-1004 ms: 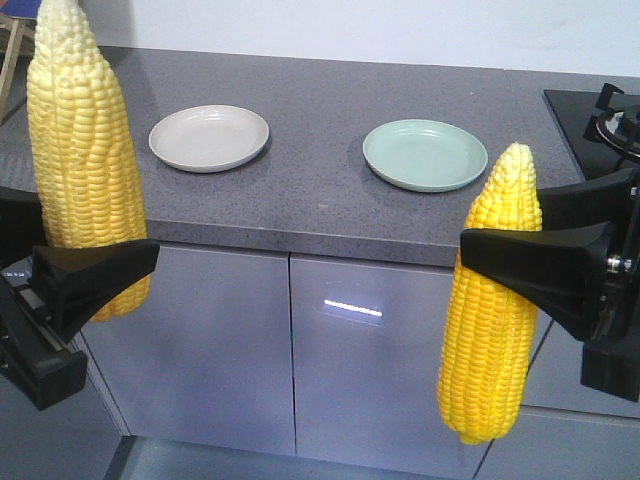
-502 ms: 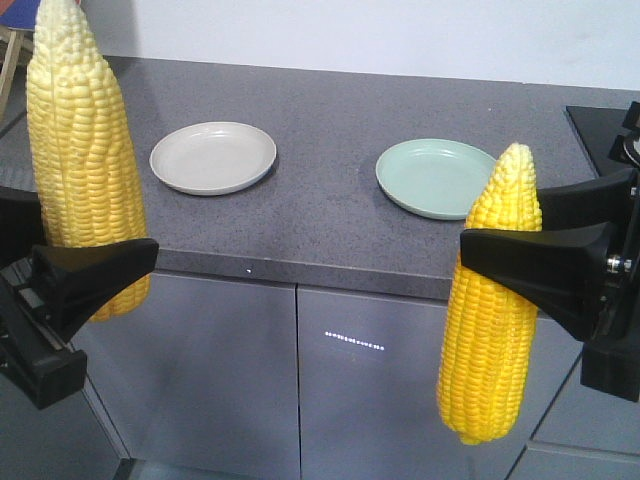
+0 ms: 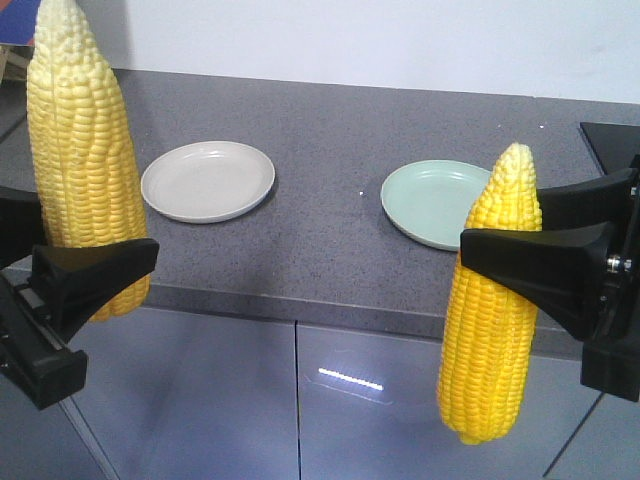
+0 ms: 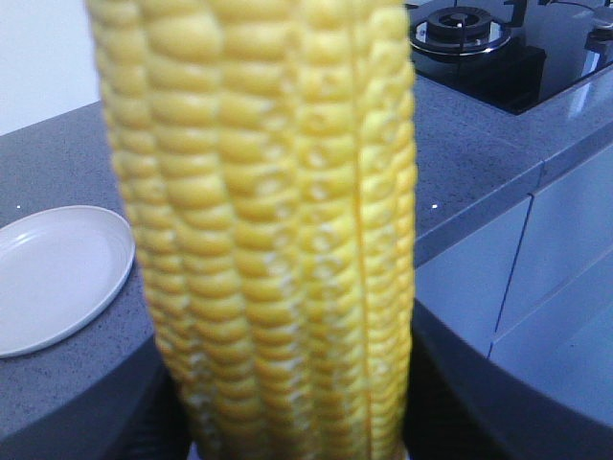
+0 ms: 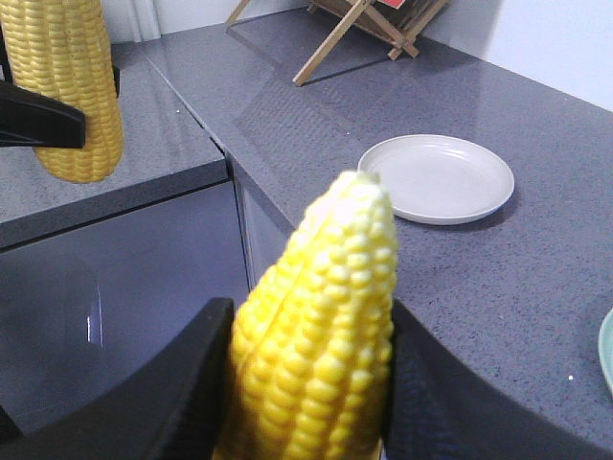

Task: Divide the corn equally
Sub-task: 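Drive the base closer until the cobs hover above the two plates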

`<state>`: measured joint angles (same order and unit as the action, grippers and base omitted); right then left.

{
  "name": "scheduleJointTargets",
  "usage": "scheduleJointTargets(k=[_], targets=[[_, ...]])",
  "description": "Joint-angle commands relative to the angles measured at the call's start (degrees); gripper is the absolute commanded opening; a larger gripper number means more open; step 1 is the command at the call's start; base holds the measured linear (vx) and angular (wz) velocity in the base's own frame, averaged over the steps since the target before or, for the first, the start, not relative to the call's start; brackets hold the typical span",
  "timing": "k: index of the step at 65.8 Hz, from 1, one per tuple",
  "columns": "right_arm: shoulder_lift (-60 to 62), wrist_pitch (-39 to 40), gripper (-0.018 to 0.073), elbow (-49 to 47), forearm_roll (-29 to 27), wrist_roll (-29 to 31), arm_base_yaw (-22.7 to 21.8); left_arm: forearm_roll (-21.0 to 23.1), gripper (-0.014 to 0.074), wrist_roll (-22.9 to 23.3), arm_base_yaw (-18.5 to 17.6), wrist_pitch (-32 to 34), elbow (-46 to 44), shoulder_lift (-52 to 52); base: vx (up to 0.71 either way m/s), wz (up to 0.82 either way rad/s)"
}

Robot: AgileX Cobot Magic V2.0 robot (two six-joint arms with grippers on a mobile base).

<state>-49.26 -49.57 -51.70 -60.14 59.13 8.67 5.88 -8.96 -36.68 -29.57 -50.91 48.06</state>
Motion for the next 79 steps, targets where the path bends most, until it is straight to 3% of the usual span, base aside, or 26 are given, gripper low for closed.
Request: scheduleJointTargets(k=[1,79], targets=[[0.5,1.8,0.0171,-1.3,-2.9,0.5,-0.3,0.5,0.0291,0.2,0.0,4.4,-1.5,-0.5,0.12,-0.01],[0.5,1.8,0.0171,-1.3,-2.9,0.6,-0.3,0.5,0.0291,0.2,0.0,4.4,-1.5,-0.5,0.09,-0.02]])
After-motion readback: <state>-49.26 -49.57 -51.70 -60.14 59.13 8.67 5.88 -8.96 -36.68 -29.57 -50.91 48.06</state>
